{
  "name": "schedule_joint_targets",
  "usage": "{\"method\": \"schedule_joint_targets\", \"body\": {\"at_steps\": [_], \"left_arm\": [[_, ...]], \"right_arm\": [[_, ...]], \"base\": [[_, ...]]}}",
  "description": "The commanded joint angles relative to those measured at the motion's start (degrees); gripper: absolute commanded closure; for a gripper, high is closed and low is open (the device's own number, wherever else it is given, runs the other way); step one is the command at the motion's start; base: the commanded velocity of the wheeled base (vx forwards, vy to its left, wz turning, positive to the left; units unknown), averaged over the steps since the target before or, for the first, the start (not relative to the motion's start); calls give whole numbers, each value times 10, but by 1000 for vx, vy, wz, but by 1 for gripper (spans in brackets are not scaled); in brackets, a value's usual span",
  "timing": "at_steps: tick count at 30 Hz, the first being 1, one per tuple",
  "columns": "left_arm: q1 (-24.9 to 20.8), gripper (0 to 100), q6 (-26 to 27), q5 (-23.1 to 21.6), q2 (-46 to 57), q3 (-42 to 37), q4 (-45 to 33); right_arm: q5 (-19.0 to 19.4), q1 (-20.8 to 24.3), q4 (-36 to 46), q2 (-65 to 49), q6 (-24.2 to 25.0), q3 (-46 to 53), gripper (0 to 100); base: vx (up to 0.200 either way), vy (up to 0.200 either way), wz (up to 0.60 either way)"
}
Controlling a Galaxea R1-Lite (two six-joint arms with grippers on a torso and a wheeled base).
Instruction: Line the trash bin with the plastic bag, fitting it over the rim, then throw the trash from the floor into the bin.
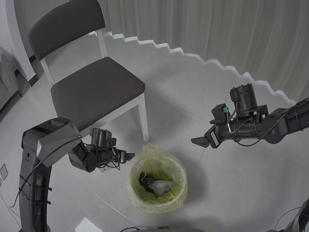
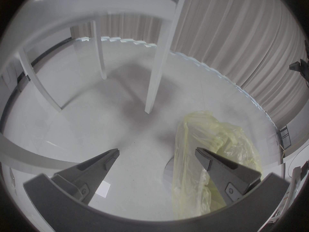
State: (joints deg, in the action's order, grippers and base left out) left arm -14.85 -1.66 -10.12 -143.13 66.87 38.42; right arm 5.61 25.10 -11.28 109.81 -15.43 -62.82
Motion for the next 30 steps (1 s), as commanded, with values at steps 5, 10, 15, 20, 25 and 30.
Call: {"method": "schedule_joint_targets", "body": {"at_steps": [5, 10, 15, 20, 25, 30], "left_arm": [[-6, 0, 10, -8, 266, -250, 124], [-27, 0, -2, -5, 422, -352, 162], [-17, 0, -6, -3, 539, -393, 161], [41, 0, -38, 1, 708, -424, 121], [76, 0, -40, -1, 835, -444, 61], [95, 0, -41, -1, 973, -477, 0]], "right_arm": [[-8, -29, 45, -178, 16, 83, 0], [-24, -59, 41, -261, 86, 148, 0], [-20, -122, 41, -323, 134, 186, 0], [-16, -209, 37, -454, 158, 264, 0], [-13, -233, 22, -588, 199, 332, 0], [18, -233, 28, -747, 246, 398, 0]], "base": [[0, 0, 0], [0, 0, 0], [0, 0, 0], [0, 0, 0], [0, 0, 0], [0, 0, 0]]}}
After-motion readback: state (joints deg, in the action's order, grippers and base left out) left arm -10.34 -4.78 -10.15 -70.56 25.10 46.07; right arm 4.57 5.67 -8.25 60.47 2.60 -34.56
